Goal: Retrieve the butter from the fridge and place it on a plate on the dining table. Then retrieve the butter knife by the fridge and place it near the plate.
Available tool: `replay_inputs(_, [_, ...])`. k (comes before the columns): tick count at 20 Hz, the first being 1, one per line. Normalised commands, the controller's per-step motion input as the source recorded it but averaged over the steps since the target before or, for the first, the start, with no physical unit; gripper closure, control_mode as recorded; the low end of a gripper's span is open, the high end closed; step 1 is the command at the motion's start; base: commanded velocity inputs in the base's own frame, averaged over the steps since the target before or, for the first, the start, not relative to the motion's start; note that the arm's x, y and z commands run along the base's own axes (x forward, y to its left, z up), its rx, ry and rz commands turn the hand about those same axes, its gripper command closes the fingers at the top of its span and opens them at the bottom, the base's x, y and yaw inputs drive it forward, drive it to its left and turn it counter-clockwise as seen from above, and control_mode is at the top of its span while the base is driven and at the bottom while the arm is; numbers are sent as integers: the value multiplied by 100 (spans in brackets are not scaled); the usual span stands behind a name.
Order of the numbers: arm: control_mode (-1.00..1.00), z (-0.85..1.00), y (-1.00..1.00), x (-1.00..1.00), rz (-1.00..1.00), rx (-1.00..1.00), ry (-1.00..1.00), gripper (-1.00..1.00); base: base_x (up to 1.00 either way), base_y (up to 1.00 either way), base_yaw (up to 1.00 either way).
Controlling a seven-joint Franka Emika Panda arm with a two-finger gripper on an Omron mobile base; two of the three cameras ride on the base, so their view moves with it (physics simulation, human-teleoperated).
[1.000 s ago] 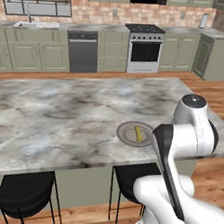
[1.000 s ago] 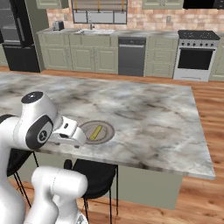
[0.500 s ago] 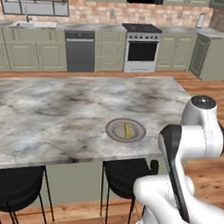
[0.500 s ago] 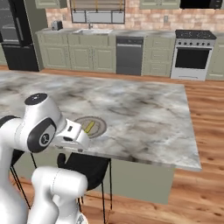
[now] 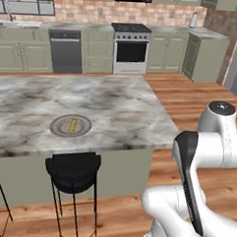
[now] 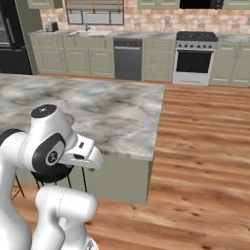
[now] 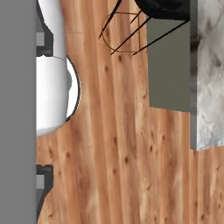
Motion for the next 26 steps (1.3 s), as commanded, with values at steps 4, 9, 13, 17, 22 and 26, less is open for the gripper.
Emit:
replay_inputs(4, [100, 0, 0, 0, 0, 0, 0, -100, 0, -100, 0])
replay_inputs(9, [100, 0, 0, 0, 0, 0, 0, -100, 3, -100, -4])
replay_inputs(13, [100, 0, 0, 0, 0, 0, 0, -100, 9, -100, -18])
replay_inputs(17, [100, 0, 0, 0, 0, 0, 0, -100, 28, -100, -9])
replay_inputs(22, [100, 0, 0, 0, 0, 0, 0, -100, 95, -100, -3])
replay_inputs(26, [100, 0, 0, 0, 0, 0, 0, -100, 100, -63, 11])
